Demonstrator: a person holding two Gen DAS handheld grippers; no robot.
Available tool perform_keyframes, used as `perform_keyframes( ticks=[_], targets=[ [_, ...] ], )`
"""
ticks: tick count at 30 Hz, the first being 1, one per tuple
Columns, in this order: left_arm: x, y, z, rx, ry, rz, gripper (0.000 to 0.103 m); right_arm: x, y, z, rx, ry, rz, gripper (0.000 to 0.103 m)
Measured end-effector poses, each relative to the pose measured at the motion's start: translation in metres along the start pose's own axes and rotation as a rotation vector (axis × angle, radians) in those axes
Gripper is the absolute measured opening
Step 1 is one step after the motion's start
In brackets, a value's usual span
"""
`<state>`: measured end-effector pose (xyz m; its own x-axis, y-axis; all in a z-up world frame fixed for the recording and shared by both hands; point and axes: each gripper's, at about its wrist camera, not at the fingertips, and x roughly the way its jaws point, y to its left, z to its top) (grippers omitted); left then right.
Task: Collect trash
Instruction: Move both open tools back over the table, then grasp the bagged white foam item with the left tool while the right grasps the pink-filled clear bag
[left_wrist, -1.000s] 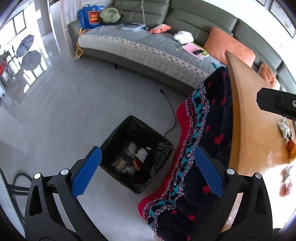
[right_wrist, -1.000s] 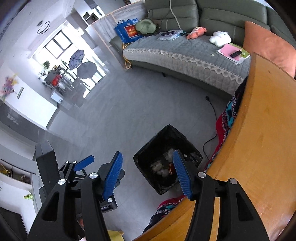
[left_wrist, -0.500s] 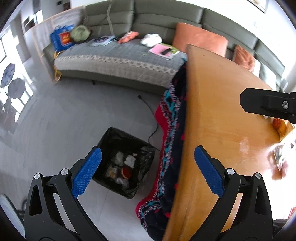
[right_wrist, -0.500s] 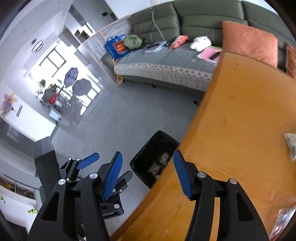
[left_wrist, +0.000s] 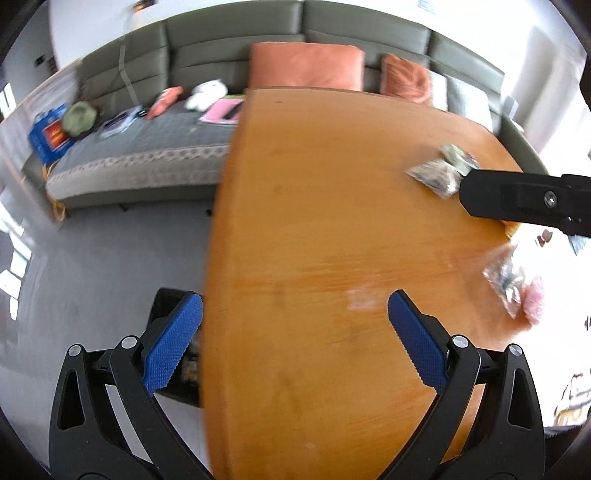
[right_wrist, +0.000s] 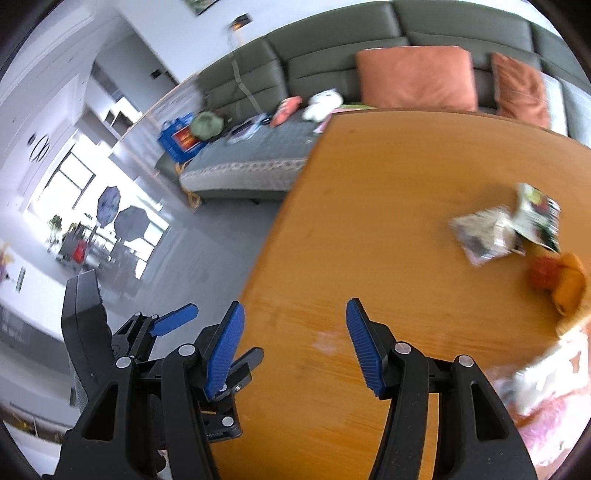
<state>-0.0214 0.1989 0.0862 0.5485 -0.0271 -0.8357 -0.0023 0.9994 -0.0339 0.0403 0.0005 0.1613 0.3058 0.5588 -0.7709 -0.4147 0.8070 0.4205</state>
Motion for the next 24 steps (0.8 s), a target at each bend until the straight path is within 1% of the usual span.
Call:
perform_keyframes(
  ticks=[5,11,17,24],
  targets=[
    [0.007,-0.042,0.009,0.078,0.013,-0.045,0.097,-0.020,-0.041,-0.009,0.069,-0.026,-0.034,0.059],
    [0.014,-0.088,0.016,0.169,0.029,-0.112,0.097,-0.045,-0.077,-0.024,0.146,-0.058,-0.069,0.059],
    [0.021,-0.135,0.025,0.274,0.034,-0.159,0.097,-0.072,-0.118,-0.051,0.241,-0.081,-0.123,0.059],
    [0.034,-0.175,0.030,0.347,0.050,-0.214,0.097,-0.096,-0.172,-0.089,0.387,-0.088,-0.216,0.059]
  ],
)
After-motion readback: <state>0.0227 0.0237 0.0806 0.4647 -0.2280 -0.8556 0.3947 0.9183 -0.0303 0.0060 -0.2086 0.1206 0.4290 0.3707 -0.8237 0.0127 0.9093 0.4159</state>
